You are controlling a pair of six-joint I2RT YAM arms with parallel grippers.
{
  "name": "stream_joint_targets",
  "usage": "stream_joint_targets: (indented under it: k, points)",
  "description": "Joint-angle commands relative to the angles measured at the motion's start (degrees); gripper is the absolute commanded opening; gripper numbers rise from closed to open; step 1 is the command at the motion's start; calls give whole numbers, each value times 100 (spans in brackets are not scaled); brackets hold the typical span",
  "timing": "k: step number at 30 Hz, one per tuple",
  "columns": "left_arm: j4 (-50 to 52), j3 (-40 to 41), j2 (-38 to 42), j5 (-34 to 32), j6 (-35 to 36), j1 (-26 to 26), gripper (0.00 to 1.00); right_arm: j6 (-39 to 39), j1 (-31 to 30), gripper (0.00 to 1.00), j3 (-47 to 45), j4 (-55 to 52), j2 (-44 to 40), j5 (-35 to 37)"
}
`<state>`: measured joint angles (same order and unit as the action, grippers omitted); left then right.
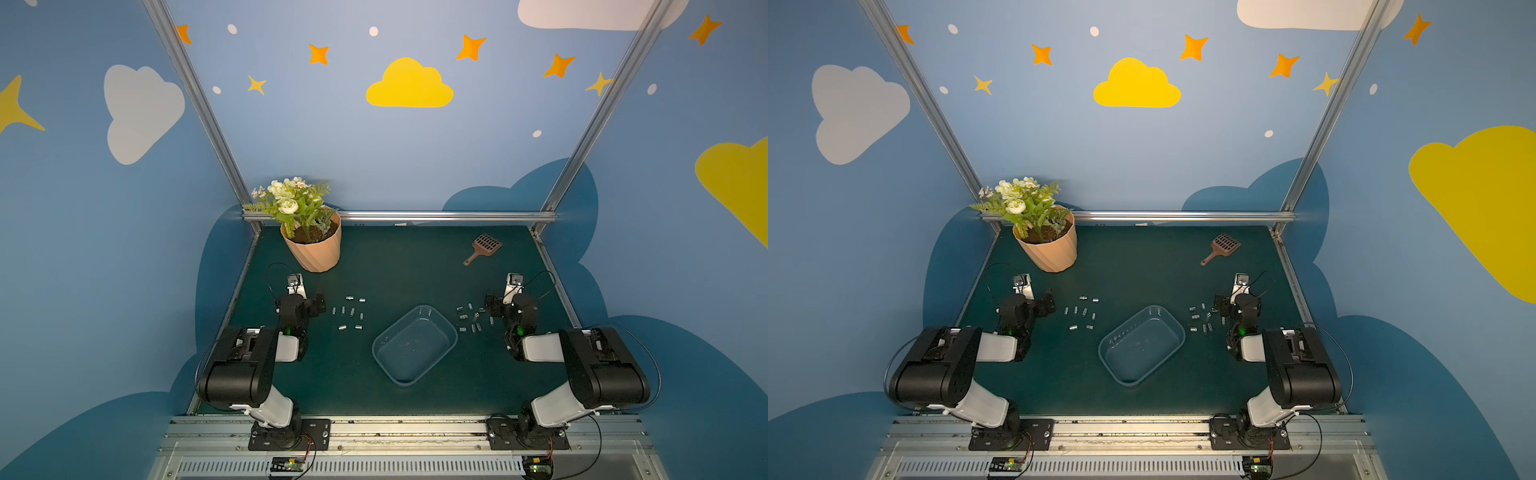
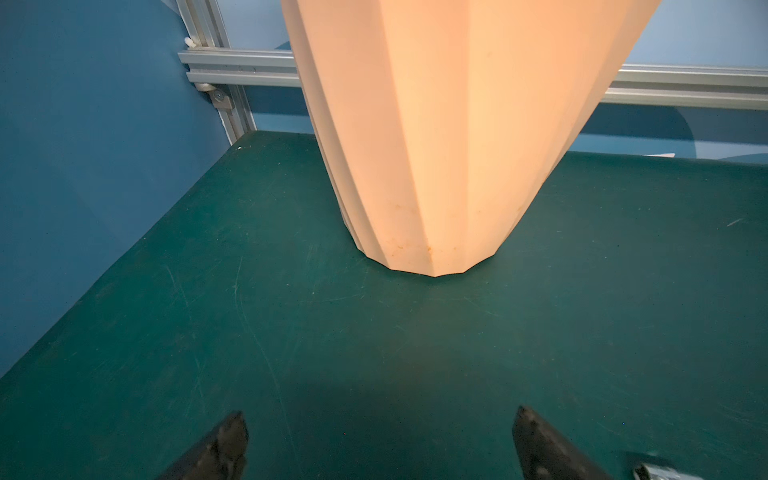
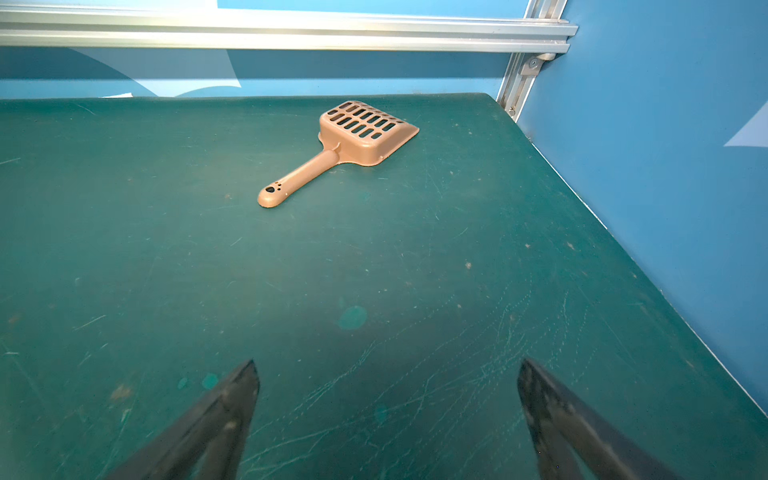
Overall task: Take out the socket from the storage box
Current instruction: Reset both arms
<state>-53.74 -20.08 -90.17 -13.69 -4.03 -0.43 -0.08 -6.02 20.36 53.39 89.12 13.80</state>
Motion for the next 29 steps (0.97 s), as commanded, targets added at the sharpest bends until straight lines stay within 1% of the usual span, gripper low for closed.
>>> stream_joint_targets:
  k: [1,29]
  points:
    - [-142,-23,-9,51,70,16,100,-30,22,99,22,207,31,-67]
    - [-163,-14,-3,61,106,-5,100,-29,22,99,12,216,28,-63]
